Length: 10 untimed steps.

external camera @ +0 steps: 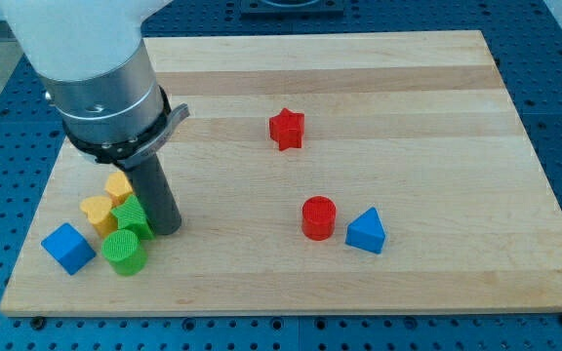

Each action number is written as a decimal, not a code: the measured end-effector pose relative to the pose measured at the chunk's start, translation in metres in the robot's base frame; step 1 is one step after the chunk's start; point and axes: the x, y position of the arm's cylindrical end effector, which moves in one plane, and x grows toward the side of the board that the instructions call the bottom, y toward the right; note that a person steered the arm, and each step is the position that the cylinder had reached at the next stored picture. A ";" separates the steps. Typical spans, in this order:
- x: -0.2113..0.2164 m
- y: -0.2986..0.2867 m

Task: Push the red star towards the bottom right

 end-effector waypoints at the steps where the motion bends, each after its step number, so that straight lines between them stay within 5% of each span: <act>1: -0.001 0.011; 3: -0.052 0.100; 5: -0.041 0.213; 10: 0.004 0.163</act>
